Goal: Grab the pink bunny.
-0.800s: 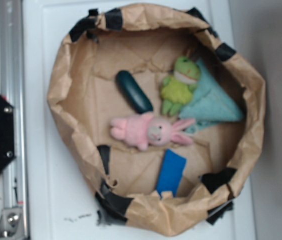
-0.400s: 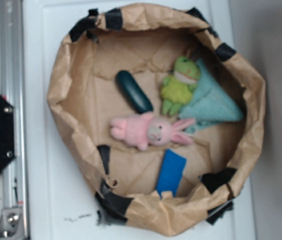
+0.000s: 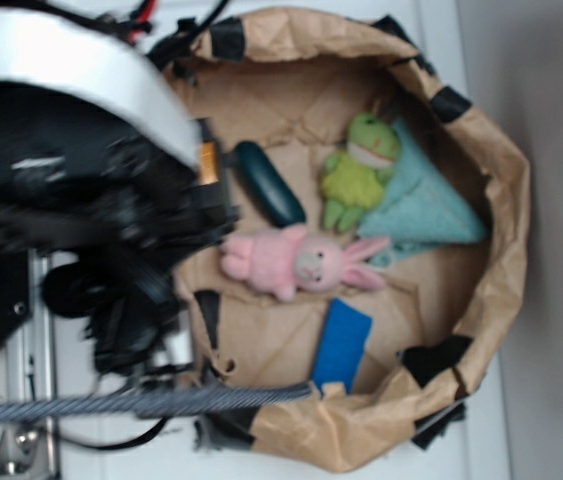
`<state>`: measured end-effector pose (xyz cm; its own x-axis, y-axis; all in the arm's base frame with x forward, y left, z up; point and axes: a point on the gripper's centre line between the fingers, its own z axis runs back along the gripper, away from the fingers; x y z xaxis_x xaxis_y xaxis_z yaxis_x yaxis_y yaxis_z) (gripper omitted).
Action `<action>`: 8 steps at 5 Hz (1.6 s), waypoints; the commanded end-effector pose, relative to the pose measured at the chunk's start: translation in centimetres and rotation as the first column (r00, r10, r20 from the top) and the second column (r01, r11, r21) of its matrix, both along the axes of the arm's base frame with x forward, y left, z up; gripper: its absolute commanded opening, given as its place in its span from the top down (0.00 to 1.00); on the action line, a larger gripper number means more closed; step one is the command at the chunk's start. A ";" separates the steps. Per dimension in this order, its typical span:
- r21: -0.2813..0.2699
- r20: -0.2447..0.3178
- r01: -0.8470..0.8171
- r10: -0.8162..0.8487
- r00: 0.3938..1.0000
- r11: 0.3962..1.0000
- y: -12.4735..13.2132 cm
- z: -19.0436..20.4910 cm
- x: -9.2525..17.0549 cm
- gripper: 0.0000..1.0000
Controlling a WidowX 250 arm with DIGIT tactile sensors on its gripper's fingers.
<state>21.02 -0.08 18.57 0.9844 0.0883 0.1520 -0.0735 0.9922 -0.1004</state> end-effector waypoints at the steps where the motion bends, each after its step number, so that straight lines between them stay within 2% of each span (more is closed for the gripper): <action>1: -0.014 -0.061 0.023 -0.024 0.998 1.000 2.6 -6.2 2.5 0.00; 2: -0.078 -0.071 0.136 -0.141 0.987 0.988 -0.1 -10.2 2.5 0.00; 3: -0.099 -0.085 0.224 -0.233 0.969 0.970 -3.0 -13.0 3.8 0.00; 4: 0.045 -0.129 0.251 -0.243 0.961 0.967 -4.0 -16.3 6.2 0.00; 5: 0.195 -0.178 0.263 -0.230 0.957 0.945 -3.6 -19.0 8.2 0.00; 6: 0.229 -0.161 0.258 -0.225 0.961 0.939 -4.1 -18.6 8.3 1.00; 7: 0.166 -0.085 0.226 -0.215 0.973 0.960 -3.7 -13.6 7.3 1.00; 8: 0.091 -0.052 0.160 -0.156 0.986 0.983 -2.4 -8.7 6.7 1.00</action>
